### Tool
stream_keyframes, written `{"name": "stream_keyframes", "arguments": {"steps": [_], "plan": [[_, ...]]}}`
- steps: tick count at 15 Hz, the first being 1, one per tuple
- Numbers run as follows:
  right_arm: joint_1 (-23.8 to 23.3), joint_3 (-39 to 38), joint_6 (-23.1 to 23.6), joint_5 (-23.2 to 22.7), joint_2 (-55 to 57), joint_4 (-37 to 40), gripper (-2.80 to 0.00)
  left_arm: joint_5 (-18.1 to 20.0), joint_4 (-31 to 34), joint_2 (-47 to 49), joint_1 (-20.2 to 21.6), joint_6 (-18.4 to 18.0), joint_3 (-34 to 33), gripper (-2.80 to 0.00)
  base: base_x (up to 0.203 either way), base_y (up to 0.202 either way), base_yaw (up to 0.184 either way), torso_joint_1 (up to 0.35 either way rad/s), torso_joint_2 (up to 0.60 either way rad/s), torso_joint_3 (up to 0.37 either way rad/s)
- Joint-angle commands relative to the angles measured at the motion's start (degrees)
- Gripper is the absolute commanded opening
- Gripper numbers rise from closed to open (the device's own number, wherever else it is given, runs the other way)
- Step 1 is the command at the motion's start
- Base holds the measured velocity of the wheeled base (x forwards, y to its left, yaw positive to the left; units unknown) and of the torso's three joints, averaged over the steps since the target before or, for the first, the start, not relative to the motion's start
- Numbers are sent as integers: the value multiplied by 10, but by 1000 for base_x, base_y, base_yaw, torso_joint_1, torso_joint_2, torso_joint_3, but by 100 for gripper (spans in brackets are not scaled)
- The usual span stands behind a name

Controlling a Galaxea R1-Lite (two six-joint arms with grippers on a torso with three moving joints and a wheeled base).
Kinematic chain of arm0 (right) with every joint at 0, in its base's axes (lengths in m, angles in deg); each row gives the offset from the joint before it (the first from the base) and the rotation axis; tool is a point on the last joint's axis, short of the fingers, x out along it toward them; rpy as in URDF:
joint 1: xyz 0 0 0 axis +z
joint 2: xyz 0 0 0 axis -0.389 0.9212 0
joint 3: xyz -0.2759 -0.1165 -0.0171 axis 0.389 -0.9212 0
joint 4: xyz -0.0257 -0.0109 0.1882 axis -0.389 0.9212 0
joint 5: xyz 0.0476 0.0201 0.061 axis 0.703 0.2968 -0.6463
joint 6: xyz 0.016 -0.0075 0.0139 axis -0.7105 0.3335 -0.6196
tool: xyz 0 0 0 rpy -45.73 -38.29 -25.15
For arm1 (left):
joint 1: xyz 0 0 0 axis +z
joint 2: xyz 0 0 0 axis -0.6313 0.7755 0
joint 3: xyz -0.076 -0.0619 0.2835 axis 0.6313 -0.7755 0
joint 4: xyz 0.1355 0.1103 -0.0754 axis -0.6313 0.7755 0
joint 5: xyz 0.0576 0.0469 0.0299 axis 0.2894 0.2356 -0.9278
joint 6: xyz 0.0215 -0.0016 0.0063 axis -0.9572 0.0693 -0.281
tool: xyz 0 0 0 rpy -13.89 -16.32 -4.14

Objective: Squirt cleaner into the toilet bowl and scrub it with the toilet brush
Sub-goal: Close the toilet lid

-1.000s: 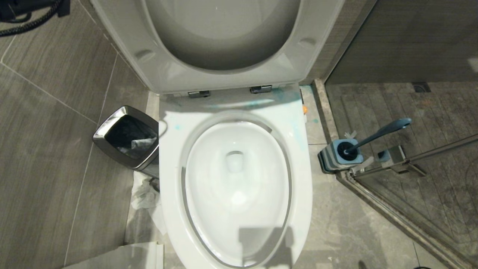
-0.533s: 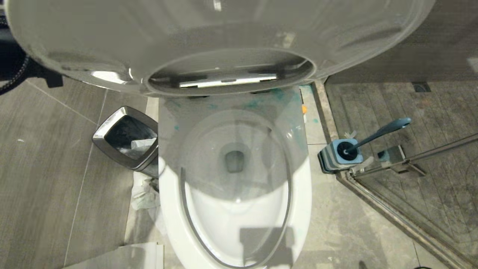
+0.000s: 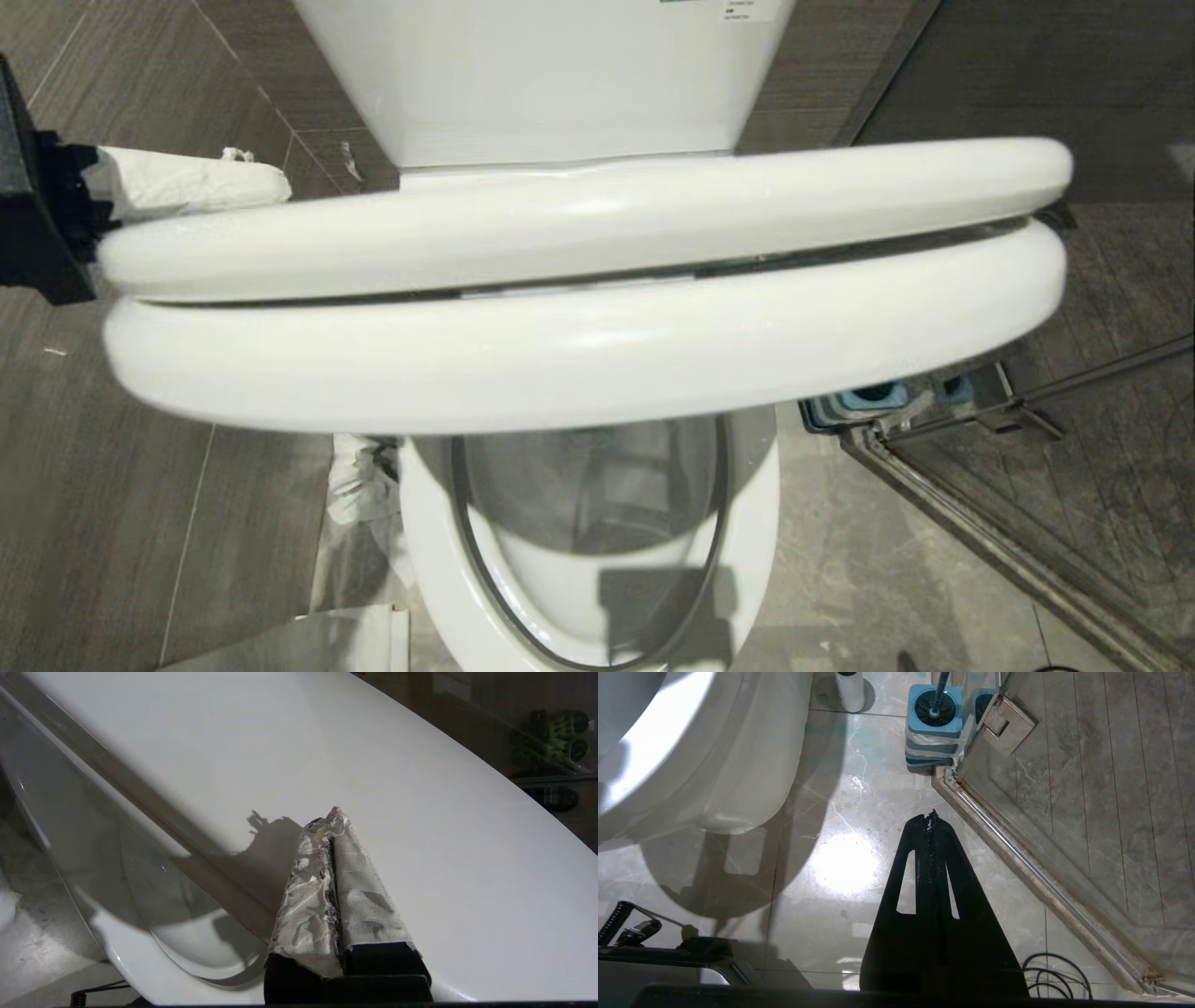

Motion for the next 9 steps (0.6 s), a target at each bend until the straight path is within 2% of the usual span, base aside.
{"name": "stream_keyframes", "arguments": {"steps": [1, 9], "plan": [[0, 0, 0, 0, 0, 0, -280, 1, 3, -22, -10, -1, -18, -280, 0, 0, 0, 0, 0, 0], [0, 0, 0, 0, 0, 0, -280, -4, 40, -23, -66, -5, -57, -280, 0, 0, 0, 0, 0, 0]]}}
